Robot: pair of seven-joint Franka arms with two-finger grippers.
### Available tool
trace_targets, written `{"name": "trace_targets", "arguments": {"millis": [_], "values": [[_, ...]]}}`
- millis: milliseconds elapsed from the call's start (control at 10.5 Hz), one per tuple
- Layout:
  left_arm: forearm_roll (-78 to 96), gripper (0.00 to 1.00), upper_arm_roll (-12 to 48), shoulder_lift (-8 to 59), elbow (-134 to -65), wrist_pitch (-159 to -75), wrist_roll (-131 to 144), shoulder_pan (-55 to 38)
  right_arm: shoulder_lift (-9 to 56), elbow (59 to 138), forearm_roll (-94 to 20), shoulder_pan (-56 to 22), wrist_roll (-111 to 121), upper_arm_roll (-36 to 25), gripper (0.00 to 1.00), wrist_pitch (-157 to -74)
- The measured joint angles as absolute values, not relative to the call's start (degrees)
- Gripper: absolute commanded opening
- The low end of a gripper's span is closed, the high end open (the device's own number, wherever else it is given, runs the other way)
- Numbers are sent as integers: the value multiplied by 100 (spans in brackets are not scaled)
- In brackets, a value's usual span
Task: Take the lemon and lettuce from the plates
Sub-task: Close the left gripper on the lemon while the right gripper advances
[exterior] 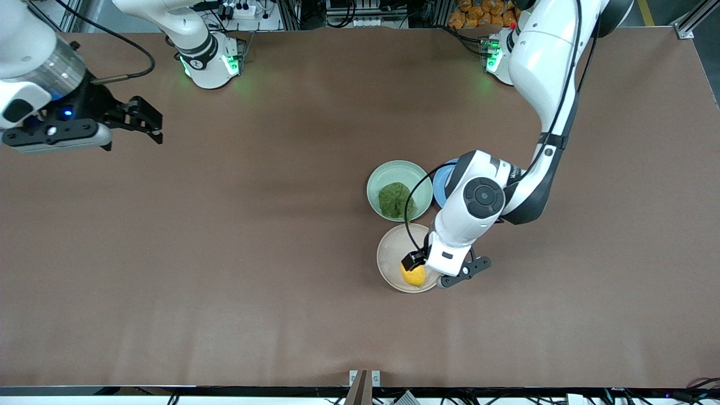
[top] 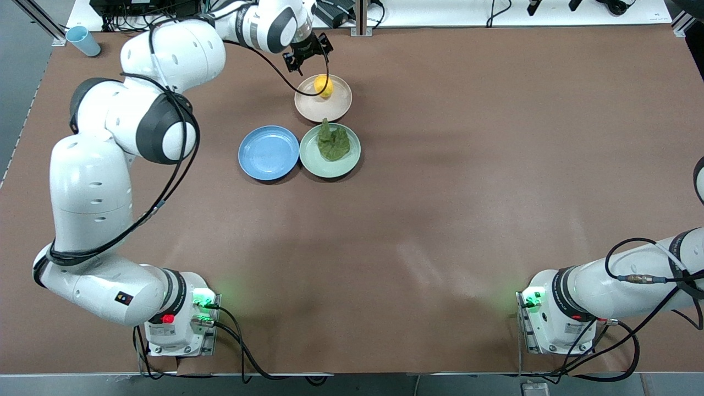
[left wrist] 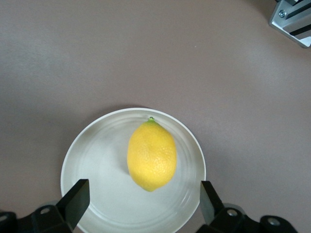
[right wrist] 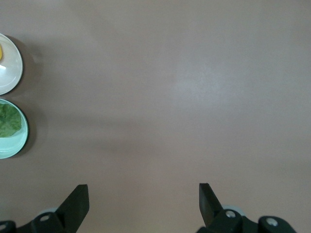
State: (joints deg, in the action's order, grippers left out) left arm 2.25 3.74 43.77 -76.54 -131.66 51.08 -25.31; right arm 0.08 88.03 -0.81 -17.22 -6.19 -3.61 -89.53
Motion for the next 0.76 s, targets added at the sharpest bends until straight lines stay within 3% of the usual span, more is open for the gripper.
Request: {"name": "trace_targets", "arguments": {"millis": [762], "values": [[225, 100, 356, 4984, -7650, -14031, 5107, -2633, 576, 8807, -84, -2510, -1910, -359, 100, -9591]]}}
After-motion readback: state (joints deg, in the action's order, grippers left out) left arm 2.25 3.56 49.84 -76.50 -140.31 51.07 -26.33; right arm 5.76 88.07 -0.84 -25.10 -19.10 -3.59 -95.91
